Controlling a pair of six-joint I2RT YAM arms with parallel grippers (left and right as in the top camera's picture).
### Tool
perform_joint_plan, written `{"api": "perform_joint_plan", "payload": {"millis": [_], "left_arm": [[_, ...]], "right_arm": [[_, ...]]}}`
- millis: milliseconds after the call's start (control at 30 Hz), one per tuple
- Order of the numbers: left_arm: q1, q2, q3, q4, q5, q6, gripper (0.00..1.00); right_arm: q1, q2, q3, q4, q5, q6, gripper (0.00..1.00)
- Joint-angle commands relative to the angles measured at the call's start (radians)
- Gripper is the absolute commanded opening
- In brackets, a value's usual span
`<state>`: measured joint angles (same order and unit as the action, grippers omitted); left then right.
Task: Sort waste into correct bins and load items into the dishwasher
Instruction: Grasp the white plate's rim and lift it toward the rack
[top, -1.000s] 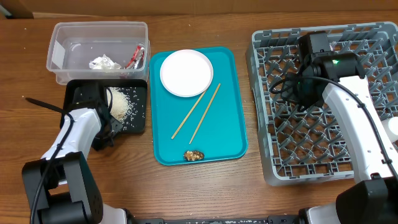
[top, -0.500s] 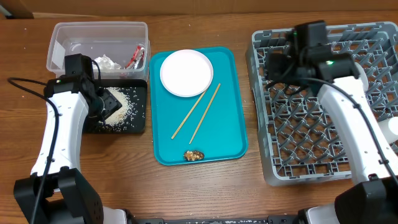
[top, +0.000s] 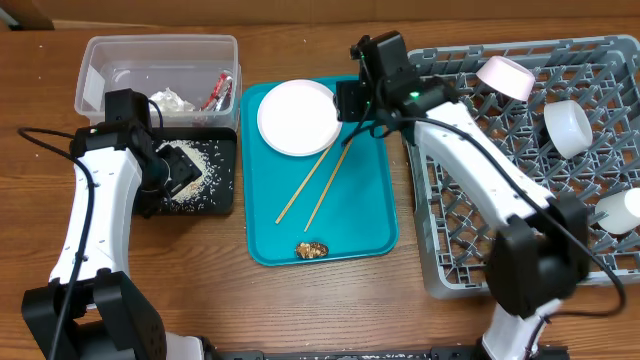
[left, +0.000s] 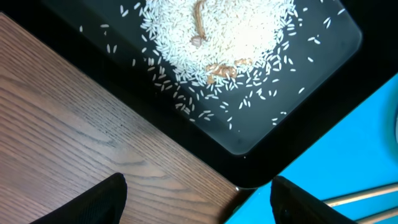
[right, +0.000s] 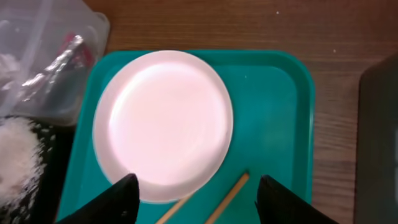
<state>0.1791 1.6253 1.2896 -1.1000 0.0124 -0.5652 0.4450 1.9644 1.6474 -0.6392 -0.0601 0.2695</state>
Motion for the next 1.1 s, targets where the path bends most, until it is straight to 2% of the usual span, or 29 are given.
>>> {"api": "perform_joint_plan", "payload": {"millis": [0,200,433,533,600,800,1067], "left_arm": [[0.003,-0.024,0.020,-0.002,0.006,0.027,0.76],[0.003,-0.024,0.020,-0.003,0.006,0.031,0.76],[0.003,-0.024,0.020,-0.002,0.006,0.031,0.76],[0.003,-0.024,0.020,-0.003,0.006,0.031,0.76],[0.003,-0.024,0.020,-0.002,0.006,0.031,0.76],[0.003,-0.024,0.020,-0.003,0.006,0.035,0.76],[0.003,-0.024,0.020,-0.003,0.006,0.035,0.76]], "right_arm": [[-0.002,0.097,0.020,0.041,0.014,0.023,0.63],[-0.001,0.211,0.020,0.120,0.014,0.050,0.63],[-0.001,0.296,0.020,0.106,0.014,0.053,0.50],[-0.001,0.297,0.020,0.112,0.014,0.053,0.38],[-0.001,0.297,0.020,0.111,0.015,0.053,0.26],[-0.003,0.291,0.035,0.096,0.014,0.053,0.04],[-0.049,0.182,0.157,-0.024,0.085,0.037,0.04]]}}
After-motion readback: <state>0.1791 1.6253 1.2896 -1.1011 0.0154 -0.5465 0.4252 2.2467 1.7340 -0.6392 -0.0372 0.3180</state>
